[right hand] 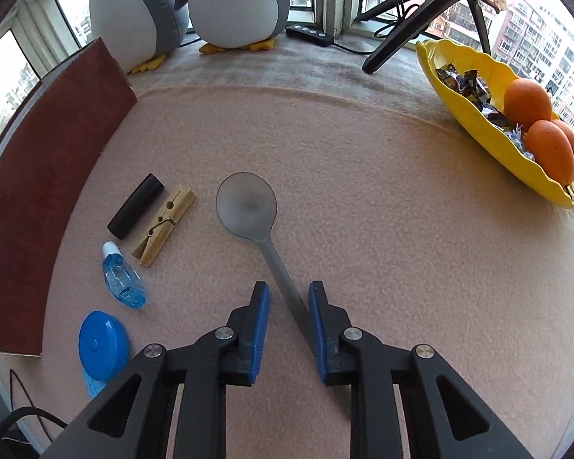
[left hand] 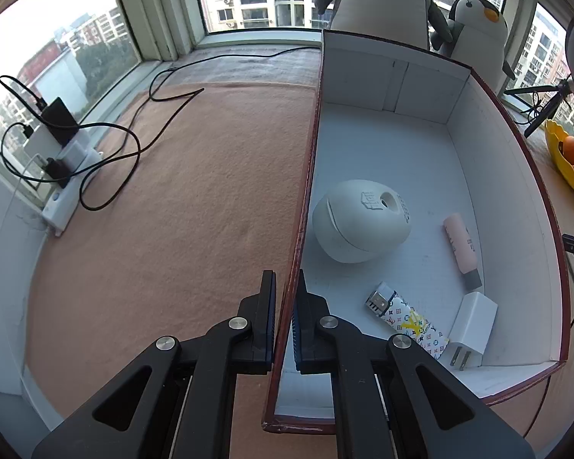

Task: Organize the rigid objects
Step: 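Reach the right gripper down and grasp the grey spoon by its handle, then carry the grey spoon with the right gripper into the box and release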

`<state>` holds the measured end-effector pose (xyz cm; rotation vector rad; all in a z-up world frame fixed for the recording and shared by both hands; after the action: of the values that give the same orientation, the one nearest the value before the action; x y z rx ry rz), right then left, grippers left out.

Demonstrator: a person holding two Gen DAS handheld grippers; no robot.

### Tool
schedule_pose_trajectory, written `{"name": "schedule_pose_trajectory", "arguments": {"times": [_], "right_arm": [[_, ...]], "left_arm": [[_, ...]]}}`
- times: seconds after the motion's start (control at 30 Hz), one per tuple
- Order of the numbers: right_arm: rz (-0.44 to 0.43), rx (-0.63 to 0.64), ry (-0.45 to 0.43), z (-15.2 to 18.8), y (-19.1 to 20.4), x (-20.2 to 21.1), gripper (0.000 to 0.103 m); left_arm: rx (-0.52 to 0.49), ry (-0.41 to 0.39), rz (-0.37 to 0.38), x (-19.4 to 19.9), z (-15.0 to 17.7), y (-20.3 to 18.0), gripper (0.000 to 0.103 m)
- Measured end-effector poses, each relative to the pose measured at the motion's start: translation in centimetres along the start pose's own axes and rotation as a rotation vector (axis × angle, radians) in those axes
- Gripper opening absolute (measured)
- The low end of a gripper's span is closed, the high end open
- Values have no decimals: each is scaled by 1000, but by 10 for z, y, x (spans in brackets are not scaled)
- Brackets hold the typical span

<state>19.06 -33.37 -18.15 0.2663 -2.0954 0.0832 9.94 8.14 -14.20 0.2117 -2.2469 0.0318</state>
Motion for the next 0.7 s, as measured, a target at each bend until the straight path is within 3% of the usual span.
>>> {"name": "schedule_pose_trajectory", "arguments": {"times": [0.27, 0.7], "right_arm": [[-8, -22, 3, 3, 4, 4, 7], [8, -96, -98, 6, 12, 42, 7]], "left_arm": [[2, 0, 2, 0, 0, 0, 6], [11, -2, 15, 0, 1, 3, 6]]}}
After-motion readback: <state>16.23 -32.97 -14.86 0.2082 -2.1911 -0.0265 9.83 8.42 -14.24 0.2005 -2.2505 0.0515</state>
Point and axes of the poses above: each gripper's, at about its wrist camera, not at the fingertips, and x roughly against the way its jaws point, y to its left, z to its underside, the point moved 1 cm from there along -x, roughly the way its jaws point, and after that the axes turned 12 degrees about -y, right-handed, at the moved point
